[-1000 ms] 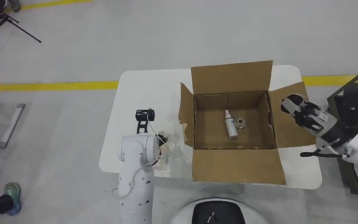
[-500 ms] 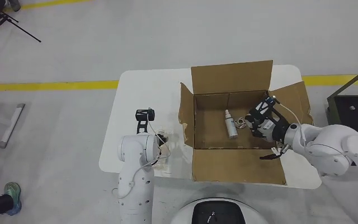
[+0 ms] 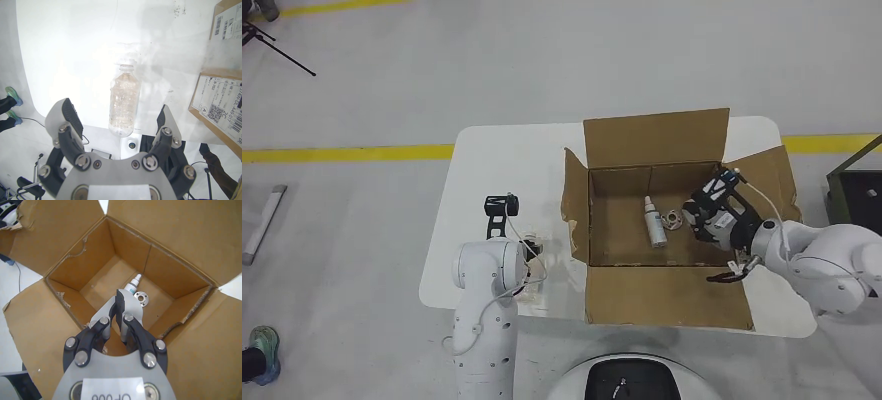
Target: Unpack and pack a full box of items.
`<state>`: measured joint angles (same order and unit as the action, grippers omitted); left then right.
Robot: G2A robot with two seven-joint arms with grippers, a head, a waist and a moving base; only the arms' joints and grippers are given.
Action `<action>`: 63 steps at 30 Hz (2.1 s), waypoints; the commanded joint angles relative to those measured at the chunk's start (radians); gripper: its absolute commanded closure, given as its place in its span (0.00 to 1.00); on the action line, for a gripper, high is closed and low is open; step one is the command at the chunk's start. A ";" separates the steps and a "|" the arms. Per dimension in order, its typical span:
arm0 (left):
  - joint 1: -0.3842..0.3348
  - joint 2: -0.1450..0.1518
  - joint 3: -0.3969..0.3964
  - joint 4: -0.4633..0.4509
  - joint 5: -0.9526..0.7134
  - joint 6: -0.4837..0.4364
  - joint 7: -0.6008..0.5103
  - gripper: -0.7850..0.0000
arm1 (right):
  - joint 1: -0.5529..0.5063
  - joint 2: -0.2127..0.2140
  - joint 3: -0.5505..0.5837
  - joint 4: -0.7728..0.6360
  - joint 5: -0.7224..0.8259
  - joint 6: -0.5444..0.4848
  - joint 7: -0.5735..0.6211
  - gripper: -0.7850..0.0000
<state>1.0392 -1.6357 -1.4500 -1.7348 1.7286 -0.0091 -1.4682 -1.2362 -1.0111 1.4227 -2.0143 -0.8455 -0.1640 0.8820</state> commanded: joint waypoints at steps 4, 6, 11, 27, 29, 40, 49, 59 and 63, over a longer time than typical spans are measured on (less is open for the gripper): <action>0.000 0.000 0.000 0.000 0.000 0.000 0.000 0.00 | 0.035 -0.021 -0.127 -0.002 -0.217 0.296 -0.047 1.00; 0.000 0.000 0.000 0.000 0.000 0.000 0.000 0.00 | 0.059 -0.036 -0.191 0.009 -0.268 0.435 -0.046 1.00; 0.000 0.000 0.000 0.000 0.000 0.000 0.000 0.00 | 0.131 -0.075 -0.324 0.063 -0.316 0.685 0.003 1.00; 0.000 0.000 0.000 0.000 0.000 0.000 0.000 0.00 | 0.140 -0.086 -0.332 0.110 -0.330 0.663 -0.017 1.00; 0.000 0.000 0.000 0.000 0.000 0.000 0.000 0.00 | 0.158 -0.092 -0.344 0.153 -0.330 0.663 -0.011 1.00; 0.000 0.000 0.000 0.000 0.000 0.000 0.000 0.00 | 0.352 -0.174 -0.527 0.442 -0.241 0.671 -0.038 0.62; 0.000 0.000 0.000 0.000 0.000 0.000 0.000 0.00 | 0.430 -0.222 -0.593 0.562 -0.238 0.695 -0.042 0.60; 0.000 0.000 0.000 0.000 0.000 0.000 0.000 0.00 | 0.399 -0.230 -0.554 0.568 -0.254 0.689 -0.022 0.55; 0.000 0.000 0.000 0.000 0.000 0.000 0.000 0.00 | 0.378 -0.231 -0.539 0.564 -0.260 0.679 -0.013 0.55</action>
<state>1.0392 -1.6357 -1.4500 -1.7348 1.7286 -0.0091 -1.4682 -0.8555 -1.2415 0.8808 -1.4528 -1.1064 0.5200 0.8675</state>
